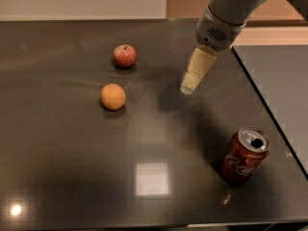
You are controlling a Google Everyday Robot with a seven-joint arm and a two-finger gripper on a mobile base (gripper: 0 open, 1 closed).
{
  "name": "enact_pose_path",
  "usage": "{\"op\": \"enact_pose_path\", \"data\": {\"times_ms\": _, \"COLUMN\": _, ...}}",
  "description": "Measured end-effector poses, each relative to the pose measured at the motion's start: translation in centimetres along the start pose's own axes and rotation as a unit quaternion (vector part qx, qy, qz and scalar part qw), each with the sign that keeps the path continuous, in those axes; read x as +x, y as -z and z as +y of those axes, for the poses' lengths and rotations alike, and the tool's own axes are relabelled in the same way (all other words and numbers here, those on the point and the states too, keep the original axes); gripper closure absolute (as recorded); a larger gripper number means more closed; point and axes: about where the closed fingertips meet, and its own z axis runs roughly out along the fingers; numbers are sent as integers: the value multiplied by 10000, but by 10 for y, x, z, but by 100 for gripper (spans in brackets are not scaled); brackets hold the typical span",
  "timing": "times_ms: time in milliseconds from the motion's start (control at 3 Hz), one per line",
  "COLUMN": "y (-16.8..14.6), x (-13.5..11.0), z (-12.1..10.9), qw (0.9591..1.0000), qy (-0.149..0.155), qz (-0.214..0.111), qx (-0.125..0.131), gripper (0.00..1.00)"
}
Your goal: Move orange near coke can
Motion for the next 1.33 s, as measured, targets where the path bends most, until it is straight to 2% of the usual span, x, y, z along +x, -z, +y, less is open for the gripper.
{"op": "enact_pose_path", "data": {"times_ms": 333, "y": -23, "x": -26, "z": 5, "qw": 10000, "qy": -4, "qz": -44, "qx": -44, "gripper": 0}}
{"op": "enact_pose_path", "data": {"times_ms": 667, "y": -47, "x": -47, "z": 13, "qw": 9997, "qy": 59, "qz": -107, "qx": -205, "gripper": 0}}
{"op": "enact_pose_path", "data": {"times_ms": 1000, "y": -67, "x": -67, "z": 29, "qw": 9986, "qy": 212, "qz": -206, "qx": -436, "gripper": 0}}
{"op": "enact_pose_path", "data": {"times_ms": 1333, "y": -78, "x": -89, "z": 39, "qw": 9972, "qy": 413, "qz": -335, "qx": -535, "gripper": 0}}
